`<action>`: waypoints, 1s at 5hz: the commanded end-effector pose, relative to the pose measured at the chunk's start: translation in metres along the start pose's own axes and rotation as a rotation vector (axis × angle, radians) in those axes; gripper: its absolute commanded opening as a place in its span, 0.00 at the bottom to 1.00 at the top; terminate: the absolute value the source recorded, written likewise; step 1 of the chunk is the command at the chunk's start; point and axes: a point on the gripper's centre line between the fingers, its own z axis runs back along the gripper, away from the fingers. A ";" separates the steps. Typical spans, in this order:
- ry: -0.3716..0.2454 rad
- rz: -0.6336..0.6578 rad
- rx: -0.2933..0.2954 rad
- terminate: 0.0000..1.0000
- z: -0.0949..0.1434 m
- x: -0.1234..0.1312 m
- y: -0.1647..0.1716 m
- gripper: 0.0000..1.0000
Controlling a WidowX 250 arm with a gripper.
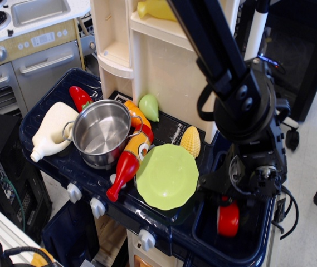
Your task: Put sushi in pot or pan
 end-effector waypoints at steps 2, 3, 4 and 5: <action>0.089 -0.142 -0.067 0.00 0.105 0.058 0.117 0.00; 0.063 -0.257 -0.065 0.00 0.085 0.078 0.159 0.00; 0.009 -0.297 -0.051 0.00 0.062 0.095 0.188 0.00; -0.002 -0.326 -0.088 0.00 0.056 0.101 0.202 0.00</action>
